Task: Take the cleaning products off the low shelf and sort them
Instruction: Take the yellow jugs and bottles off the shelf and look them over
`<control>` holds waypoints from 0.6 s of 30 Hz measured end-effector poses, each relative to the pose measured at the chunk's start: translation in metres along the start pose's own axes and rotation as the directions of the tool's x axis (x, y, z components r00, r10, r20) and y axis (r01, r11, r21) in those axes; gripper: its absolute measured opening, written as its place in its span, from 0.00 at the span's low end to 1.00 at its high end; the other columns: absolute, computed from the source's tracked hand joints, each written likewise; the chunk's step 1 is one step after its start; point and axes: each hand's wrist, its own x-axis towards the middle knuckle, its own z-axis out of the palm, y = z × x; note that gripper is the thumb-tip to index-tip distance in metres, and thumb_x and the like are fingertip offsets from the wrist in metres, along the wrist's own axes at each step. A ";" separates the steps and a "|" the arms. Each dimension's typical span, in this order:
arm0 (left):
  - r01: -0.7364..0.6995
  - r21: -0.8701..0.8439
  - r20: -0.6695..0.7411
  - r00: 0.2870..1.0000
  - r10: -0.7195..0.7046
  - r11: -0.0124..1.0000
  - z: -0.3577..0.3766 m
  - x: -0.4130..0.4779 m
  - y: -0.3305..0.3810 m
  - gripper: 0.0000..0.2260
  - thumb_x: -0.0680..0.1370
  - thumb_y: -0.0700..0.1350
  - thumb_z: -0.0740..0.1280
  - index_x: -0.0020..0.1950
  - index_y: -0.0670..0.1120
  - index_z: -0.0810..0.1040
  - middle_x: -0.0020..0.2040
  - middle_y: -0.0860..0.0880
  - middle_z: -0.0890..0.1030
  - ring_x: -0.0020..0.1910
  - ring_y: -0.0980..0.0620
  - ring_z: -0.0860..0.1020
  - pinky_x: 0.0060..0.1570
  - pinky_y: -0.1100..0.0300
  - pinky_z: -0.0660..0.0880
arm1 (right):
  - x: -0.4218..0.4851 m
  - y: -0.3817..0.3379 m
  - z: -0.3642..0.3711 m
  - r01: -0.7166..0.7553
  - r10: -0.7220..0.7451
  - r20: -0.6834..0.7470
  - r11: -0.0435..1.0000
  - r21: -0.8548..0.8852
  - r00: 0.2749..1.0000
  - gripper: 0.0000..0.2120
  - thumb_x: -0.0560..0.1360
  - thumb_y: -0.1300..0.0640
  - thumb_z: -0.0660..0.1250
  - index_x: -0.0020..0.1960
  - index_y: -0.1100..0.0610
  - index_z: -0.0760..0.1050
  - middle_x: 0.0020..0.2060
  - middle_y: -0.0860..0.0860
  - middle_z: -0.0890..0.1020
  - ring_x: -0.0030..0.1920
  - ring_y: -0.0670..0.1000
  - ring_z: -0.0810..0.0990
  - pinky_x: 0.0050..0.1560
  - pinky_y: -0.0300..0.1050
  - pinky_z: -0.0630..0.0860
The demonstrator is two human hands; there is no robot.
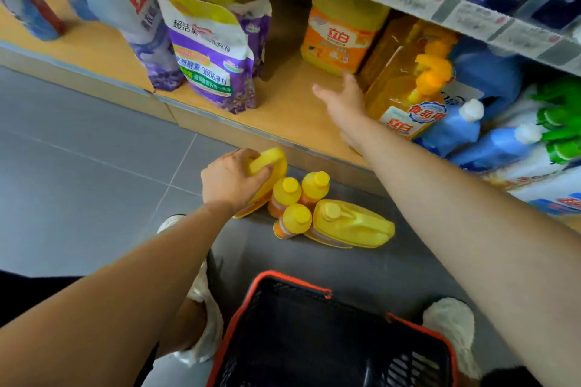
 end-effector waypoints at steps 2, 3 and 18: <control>0.044 -0.055 0.021 0.999 -0.043 0.997 0.000 0.004 -0.002 0.28 0.70 0.73 0.56 0.58 0.59 0.81 0.54 0.52 0.85 0.54 0.44 0.82 0.49 0.52 0.76 | 0.026 0.004 0.009 -0.065 0.069 -0.048 0.995 0.082 0.996 0.42 0.76 0.51 0.74 0.81 0.51 0.54 0.78 0.54 0.64 0.76 0.57 0.64 0.75 0.54 0.64; 0.056 -0.086 0.033 0.998 -0.054 0.995 0.001 0.005 -0.003 0.27 0.70 0.72 0.57 0.58 0.59 0.82 0.54 0.52 0.85 0.54 0.44 0.81 0.50 0.52 0.76 | 0.036 0.007 0.012 -0.086 0.095 -0.067 0.989 0.124 0.993 0.44 0.75 0.52 0.74 0.82 0.51 0.52 0.78 0.54 0.64 0.76 0.57 0.64 0.75 0.54 0.64; 0.022 -0.192 0.046 0.999 -0.014 0.981 0.005 0.008 0.000 0.26 0.72 0.71 0.59 0.56 0.55 0.83 0.55 0.52 0.83 0.53 0.49 0.79 0.48 0.55 0.76 | 0.076 0.032 0.011 0.012 0.038 -0.170 0.958 0.287 0.985 0.32 0.72 0.62 0.76 0.74 0.55 0.69 0.59 0.46 0.79 0.49 0.37 0.78 0.49 0.29 0.77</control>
